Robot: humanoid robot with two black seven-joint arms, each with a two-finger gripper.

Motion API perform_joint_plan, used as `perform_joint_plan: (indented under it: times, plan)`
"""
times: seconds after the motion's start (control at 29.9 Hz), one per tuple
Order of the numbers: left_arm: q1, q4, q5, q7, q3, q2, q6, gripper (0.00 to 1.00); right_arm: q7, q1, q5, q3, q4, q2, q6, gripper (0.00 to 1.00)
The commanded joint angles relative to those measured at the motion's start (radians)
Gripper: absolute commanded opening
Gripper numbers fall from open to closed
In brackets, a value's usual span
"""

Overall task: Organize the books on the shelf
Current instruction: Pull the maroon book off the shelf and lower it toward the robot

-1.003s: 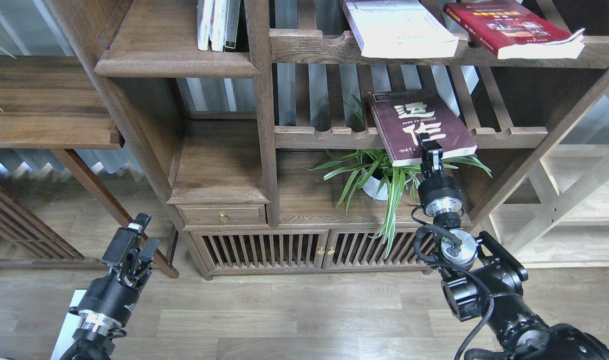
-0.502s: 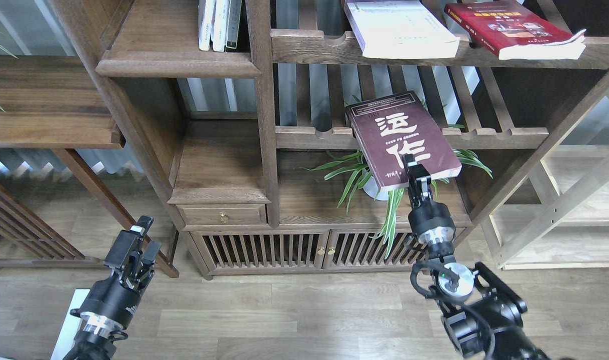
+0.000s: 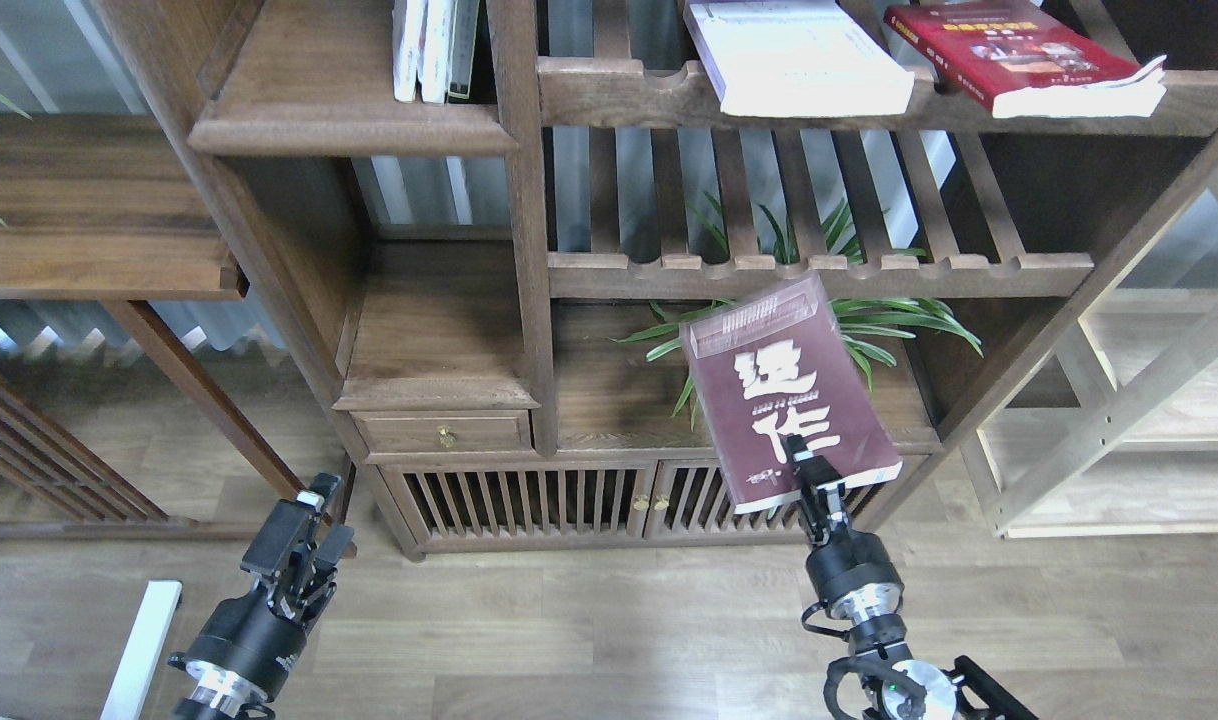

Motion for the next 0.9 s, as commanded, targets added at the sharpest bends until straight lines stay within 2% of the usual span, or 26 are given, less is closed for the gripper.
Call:
perform_joint_plan:
  times: [0.0,0.2,0.37,0.64,0.87]
  plan:
    - [0.021,-0.012,-0.018,-0.004,0.042,0.069,0.000,0.99,0.003,-0.036,-0.026,-0.020,0.046,0.000,0.001,0.01]
    - [0.014,-0.019,-0.198,-0.004,0.167,0.188,0.000,0.99,0.003,-0.071,-0.084,-0.107,0.087,0.000,0.001,0.01]
    - [0.012,-0.027,-0.232,-0.004,0.261,0.254,0.000,0.99,-0.008,-0.052,-0.117,-0.201,0.086,0.000,0.001,0.01]
    - [-0.028,-0.032,-0.255,-0.004,0.384,0.310,0.000,0.99,-0.011,-0.018,-0.120,-0.400,0.087,0.000,0.001,0.02]
    - [-0.043,-0.041,-0.293,-0.005,0.405,0.316,0.000,0.99,-0.025,-0.012,-0.120,-0.486,0.087,0.000,0.001,0.02]
